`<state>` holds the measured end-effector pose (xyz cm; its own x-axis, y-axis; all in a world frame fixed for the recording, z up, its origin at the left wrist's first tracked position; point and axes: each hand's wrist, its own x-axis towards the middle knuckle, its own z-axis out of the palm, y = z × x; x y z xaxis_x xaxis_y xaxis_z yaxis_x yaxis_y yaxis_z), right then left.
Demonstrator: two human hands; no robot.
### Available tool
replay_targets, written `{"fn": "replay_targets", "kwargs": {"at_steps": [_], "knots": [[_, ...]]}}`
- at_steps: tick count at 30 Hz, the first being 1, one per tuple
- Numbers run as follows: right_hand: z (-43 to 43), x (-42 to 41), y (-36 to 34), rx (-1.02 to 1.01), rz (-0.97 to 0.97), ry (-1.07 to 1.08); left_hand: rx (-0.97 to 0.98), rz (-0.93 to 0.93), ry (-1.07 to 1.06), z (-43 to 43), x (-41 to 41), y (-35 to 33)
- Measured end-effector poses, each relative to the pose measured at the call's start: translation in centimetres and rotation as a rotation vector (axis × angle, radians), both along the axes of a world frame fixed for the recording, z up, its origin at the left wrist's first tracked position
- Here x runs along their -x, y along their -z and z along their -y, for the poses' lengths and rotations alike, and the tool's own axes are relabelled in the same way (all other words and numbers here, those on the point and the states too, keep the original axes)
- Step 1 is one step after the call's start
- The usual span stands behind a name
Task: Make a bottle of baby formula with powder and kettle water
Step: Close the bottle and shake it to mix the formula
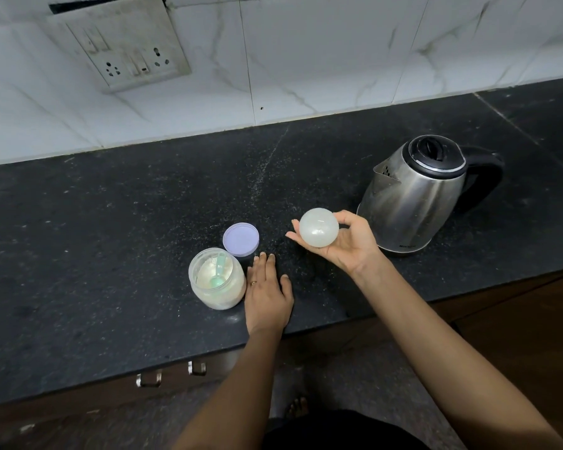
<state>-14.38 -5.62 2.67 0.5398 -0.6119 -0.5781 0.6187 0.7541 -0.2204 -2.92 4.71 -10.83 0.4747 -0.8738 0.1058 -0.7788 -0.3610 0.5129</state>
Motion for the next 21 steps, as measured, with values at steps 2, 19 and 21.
{"fn": "replay_targets", "kwargs": {"at_steps": [2,19,21], "knots": [[-0.1,0.1,-0.2,0.077,-0.032,-0.064,0.004,0.001,0.000,0.0,0.0,0.0],[-1.6,0.1,3.8,0.507,0.025,-0.141,0.000,-0.005,0.007,0.0,-0.1,0.4],[-1.3,-0.3,3.7,0.547,0.050,-0.095,0.006,-0.003,0.004,0.2,-0.1,0.4]]}}
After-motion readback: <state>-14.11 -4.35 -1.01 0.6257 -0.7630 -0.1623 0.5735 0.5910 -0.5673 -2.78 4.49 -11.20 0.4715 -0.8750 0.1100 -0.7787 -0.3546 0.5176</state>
